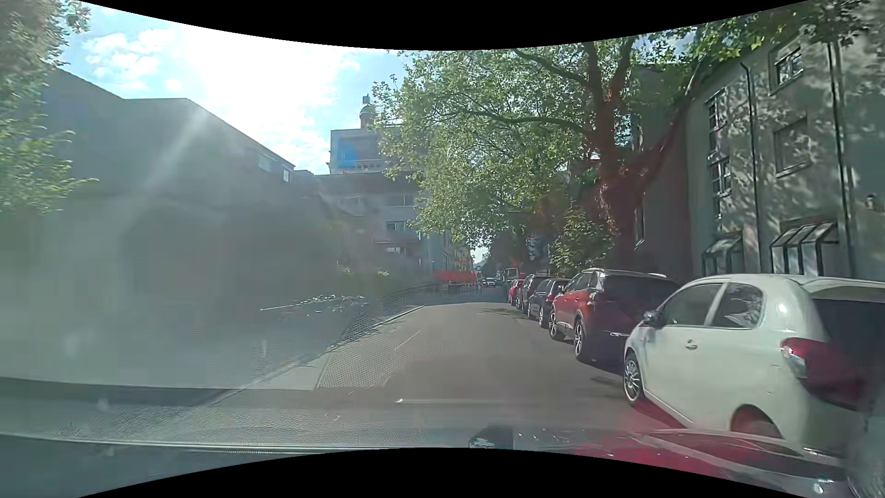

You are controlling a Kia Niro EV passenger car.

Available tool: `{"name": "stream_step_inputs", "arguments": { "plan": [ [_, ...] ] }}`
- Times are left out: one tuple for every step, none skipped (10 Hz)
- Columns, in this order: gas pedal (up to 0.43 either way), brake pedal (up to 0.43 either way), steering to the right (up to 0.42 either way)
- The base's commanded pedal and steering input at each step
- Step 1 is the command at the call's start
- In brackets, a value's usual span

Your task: Follow the waypoints while adhering to traffic rules and regulations

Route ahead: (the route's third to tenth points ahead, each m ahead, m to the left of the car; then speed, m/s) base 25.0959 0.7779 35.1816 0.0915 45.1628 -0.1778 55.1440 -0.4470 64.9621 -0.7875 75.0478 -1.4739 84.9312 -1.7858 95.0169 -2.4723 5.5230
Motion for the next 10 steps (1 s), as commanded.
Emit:
{"name": "stream_step_inputs", "arguments": {
  "plan": [
    [0.047, 0.000, 0.032],
    [0.047, 0.000, 0.037],
    [0.047, 0.000, 0.042],
    [0.047, 0.000, 0.047],
    [0.047, 0.000, 0.051],
    [0.047, 0.000, 0.056],
    [0.047, 0.000, 0.057],
    [0.047, 0.000, 0.057],
    [0.047, 0.000, 0.054],
    [0.047, 0.000, 0.049]
  ]
}}
